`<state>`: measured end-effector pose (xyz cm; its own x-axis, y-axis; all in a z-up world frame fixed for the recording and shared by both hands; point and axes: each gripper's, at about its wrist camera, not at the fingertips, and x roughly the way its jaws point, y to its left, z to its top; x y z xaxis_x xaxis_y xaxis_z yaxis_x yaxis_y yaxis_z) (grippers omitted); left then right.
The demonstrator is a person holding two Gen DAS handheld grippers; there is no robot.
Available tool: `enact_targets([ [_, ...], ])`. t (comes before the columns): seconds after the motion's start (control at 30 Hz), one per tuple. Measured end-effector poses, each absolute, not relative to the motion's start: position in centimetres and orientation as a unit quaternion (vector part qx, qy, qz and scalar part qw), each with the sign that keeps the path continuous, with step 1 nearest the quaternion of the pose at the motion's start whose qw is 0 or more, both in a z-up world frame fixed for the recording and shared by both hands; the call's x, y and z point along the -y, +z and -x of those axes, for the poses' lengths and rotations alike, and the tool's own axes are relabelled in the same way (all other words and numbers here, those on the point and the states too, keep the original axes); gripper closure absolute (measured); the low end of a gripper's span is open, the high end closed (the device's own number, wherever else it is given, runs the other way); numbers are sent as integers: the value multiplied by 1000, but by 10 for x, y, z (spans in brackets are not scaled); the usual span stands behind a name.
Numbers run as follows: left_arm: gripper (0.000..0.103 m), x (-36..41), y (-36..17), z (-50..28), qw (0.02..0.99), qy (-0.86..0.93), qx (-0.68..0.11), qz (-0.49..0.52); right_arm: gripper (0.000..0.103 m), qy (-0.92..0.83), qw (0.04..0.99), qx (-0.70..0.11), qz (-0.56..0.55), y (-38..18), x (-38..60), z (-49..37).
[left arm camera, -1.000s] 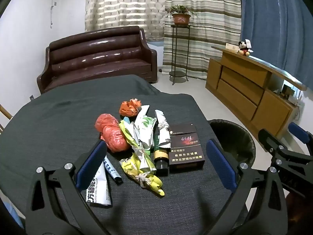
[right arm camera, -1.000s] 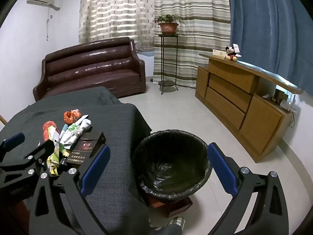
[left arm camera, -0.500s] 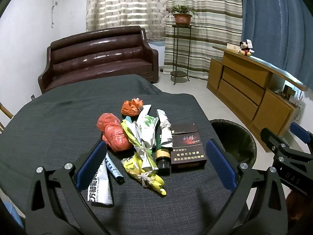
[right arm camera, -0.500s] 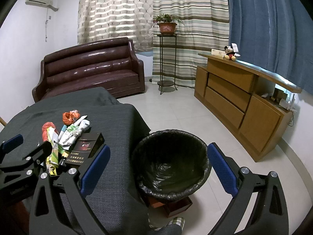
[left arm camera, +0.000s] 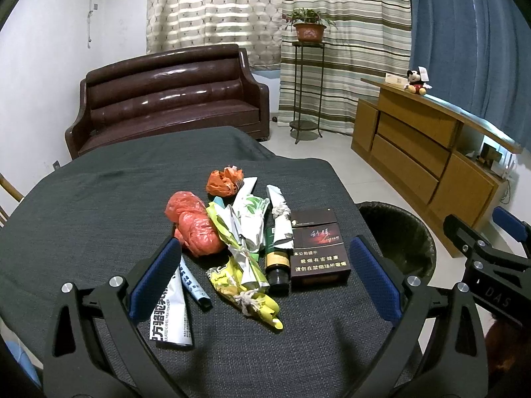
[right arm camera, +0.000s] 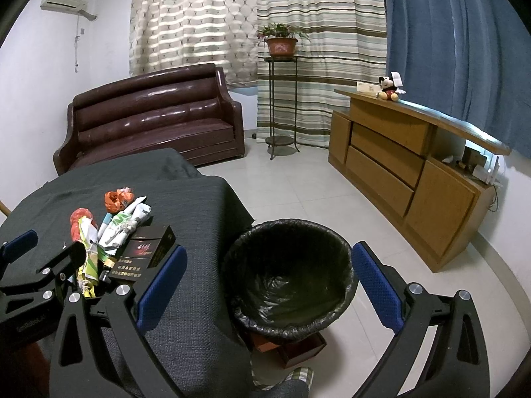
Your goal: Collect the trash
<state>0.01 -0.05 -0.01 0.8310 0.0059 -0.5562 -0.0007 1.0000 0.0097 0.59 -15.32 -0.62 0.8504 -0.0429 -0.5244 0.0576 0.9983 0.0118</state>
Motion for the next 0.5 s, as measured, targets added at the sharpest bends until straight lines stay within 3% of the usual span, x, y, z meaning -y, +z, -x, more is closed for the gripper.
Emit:
enact_targets([
  [0.5, 4, 1, 0, 0, 957, 2, -291, -5, 6, -26, 962, -272, -15, -6, 153, -6],
])
